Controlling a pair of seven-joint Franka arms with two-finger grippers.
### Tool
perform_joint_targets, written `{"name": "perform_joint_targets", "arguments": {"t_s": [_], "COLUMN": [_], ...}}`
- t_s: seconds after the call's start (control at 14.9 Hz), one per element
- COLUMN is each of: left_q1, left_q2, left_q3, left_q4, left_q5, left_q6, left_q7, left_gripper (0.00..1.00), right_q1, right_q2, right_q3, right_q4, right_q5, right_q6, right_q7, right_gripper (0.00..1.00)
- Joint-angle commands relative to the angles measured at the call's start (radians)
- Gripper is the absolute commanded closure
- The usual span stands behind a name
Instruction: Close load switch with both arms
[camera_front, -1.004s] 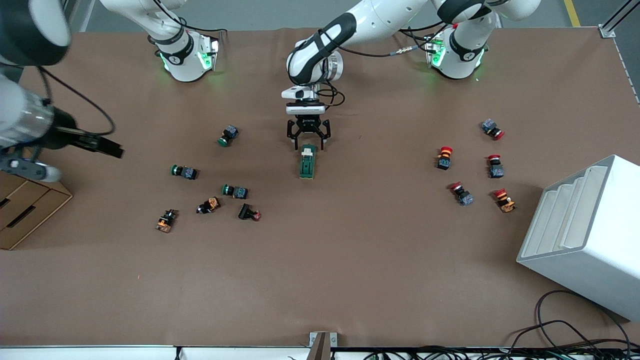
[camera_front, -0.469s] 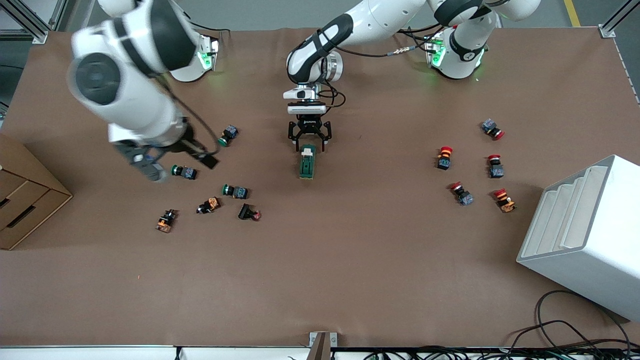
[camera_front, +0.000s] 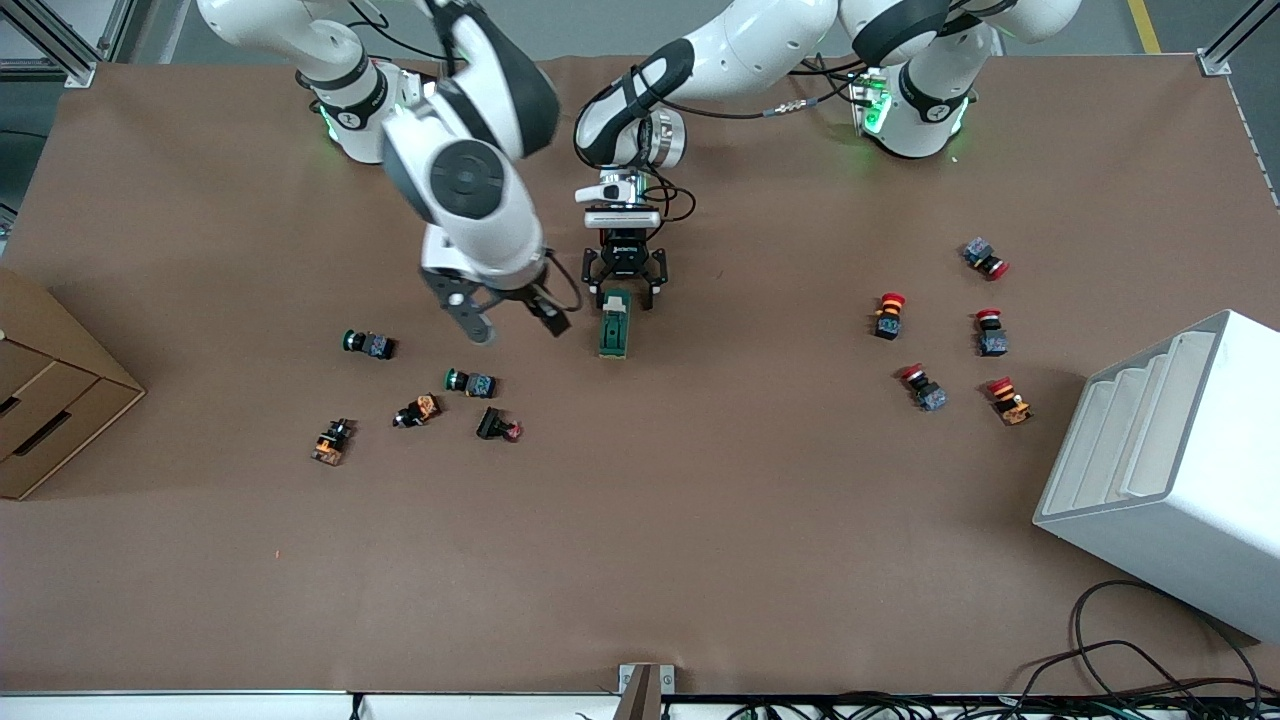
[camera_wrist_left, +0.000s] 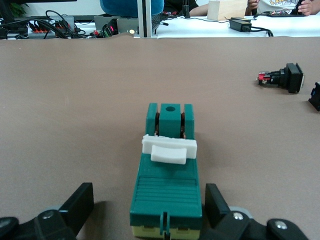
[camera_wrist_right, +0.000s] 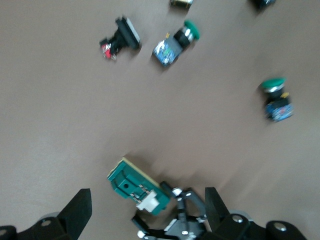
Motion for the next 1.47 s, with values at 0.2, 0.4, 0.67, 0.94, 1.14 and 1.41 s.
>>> {"name": "perform_joint_targets", "arguments": {"t_s": [0.2, 0.4, 0.67, 0.94, 1.14, 1.41], "left_q1": [-0.034, -0.042, -0.046, -0.046, -0.046, -0.046], "left_q2": [0.054, 0.075, 0.080, 0.080, 0.080, 0.080], "left_q3": [0.009, 0.009, 0.009, 0.009, 0.009, 0.009], "left_q4": [0.035, 0.035, 0.036, 0.035, 0.035, 0.033], "left_q5": [0.019, 0.024, 0.024, 0.024, 0.024, 0.024], "left_q6": [-0.018, -0.045, -0.049, -0.053, -0.053, -0.053], "left_q7": [-0.017, -0.018, -0.029, -0.031, -0.031, -0.031], "left_gripper": [0.01, 0.01, 0.01, 0.01, 0.01, 0.01], "right_q1": [0.091, 0.125, 0.174, 0.191, 0.194, 0.193], "right_q2": [0.103, 0.113, 0.120, 0.178, 0.203, 0.229], "right_q3": [-0.012, -0.011, -0.012, -0.012, -0.012, -0.012], "right_q4": [-0.006, -0.071, -0.149, -0.148, -0.147, -0.143], "right_q5": [0.007, 0.007, 0.007, 0.007, 0.007, 0.003], "right_q6": [0.137, 0.243, 0.347, 0.413, 0.459, 0.510], "right_q7": [0.168, 0.212, 0.246, 0.264, 0.268, 0.268], "right_gripper": [0.00, 0.00, 0.00, 0.00, 0.00, 0.00]}}
